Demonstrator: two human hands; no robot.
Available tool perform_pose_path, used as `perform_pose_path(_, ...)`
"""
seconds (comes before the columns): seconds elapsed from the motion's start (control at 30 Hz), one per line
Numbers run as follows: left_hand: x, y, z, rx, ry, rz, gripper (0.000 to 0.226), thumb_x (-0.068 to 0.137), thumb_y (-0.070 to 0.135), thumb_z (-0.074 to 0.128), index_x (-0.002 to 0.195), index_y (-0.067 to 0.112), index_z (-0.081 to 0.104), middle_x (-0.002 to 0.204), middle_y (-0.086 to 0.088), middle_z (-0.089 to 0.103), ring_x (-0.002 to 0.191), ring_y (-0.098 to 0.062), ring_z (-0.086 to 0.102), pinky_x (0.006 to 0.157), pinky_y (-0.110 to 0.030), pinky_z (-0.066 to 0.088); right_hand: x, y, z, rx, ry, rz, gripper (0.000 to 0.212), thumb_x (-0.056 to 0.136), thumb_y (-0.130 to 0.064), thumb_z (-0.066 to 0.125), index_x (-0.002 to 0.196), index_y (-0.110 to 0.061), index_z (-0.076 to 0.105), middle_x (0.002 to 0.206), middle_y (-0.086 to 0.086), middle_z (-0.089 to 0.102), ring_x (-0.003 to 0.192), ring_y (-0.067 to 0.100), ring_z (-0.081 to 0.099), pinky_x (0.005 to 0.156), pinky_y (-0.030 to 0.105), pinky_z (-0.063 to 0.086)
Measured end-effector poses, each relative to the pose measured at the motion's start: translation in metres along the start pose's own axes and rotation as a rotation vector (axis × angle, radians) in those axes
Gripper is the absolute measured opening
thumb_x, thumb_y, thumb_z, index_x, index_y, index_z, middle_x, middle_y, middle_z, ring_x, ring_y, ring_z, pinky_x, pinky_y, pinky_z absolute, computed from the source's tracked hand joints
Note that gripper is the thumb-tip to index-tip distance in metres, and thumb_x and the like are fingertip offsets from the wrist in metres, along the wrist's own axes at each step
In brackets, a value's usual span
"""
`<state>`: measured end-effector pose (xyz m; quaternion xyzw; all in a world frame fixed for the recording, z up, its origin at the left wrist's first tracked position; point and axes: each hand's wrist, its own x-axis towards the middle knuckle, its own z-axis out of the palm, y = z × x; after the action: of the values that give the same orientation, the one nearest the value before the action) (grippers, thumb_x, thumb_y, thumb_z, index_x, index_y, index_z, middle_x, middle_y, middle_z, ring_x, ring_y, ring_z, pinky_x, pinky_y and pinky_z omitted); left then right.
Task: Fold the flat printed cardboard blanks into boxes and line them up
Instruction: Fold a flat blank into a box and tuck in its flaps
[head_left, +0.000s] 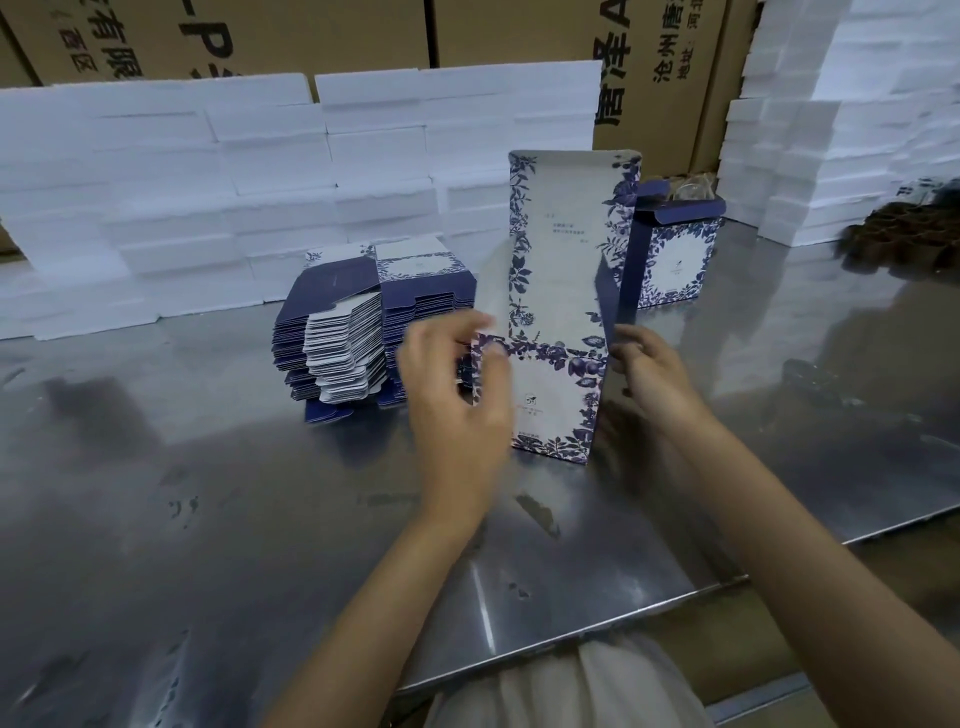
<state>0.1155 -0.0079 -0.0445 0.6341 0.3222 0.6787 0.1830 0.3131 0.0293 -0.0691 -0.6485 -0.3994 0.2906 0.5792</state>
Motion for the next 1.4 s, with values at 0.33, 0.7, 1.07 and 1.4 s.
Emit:
perform_pose_path(0.33, 0.048, -0.015, -0.004, -0.071, -0.446, -0.639, 0.030, 0.094, 0.055, 0.058, 0.115, 0.034, 0.057, 0.109, 0.013, 0.064, 0.101, -0.003, 0.063, 0.095, -0.039, 0.051, -0.039, -0.030, 0.007, 0.109, -0.213, -0.181, 0.125, 0.053, -0.081, 0.079, 0.157, -0.045, 0.021, 0.148, -0.027, 0.039, 0.128, -0.010, 0.045, 0.095, 0.013, 0.037)
perform_pose_path(0.7, 0.066, -0.010, -0.021, 0.222, -0.669, -0.640, 0.040, 0.099, 0.042, 0.057, 0.072, 0.013, 0.053, 0.053, 0.004, 0.055, 0.045, -0.011, 0.049, 0.051, -0.021, 0.043, -0.043, -0.017, 0.009, 0.321, -0.265, -0.139, 0.087, 0.060, -0.031, 0.071, 0.141, -0.053, 0.047, 0.137, -0.010, 0.063, 0.112, 0.011, 0.069, 0.081, 0.030, 0.054)
perform_pose_path(1.07, 0.082, -0.009, -0.020, 0.419, -0.767, -0.519, 0.042, 0.101, 0.043, 0.054, 0.068, 0.017, 0.047, 0.052, 0.003, 0.032, 0.040, -0.011, 0.025, 0.052, -0.028, 0.021, -0.043, -0.021, 0.011, 0.241, -0.253, -0.160, 0.093, 0.059, -0.036, 0.065, 0.149, -0.049, 0.041, 0.123, -0.031, 0.066, 0.110, 0.001, 0.068, 0.087, 0.029, 0.056)
perform_pose_path(1.4, 0.090, -0.020, -0.014, 0.397, -0.732, -0.504, 0.039, 0.103, 0.037, 0.051, 0.071, 0.018, 0.040, 0.059, 0.001, 0.032, 0.046, -0.013, 0.027, 0.050, -0.027, 0.023, -0.049, -0.024, 0.011, 0.198, -0.278, -0.154, 0.090, 0.062, -0.037, 0.063, 0.148, -0.052, 0.040, 0.125, -0.024, 0.068, 0.118, 0.016, 0.066, 0.109, 0.051, 0.048)
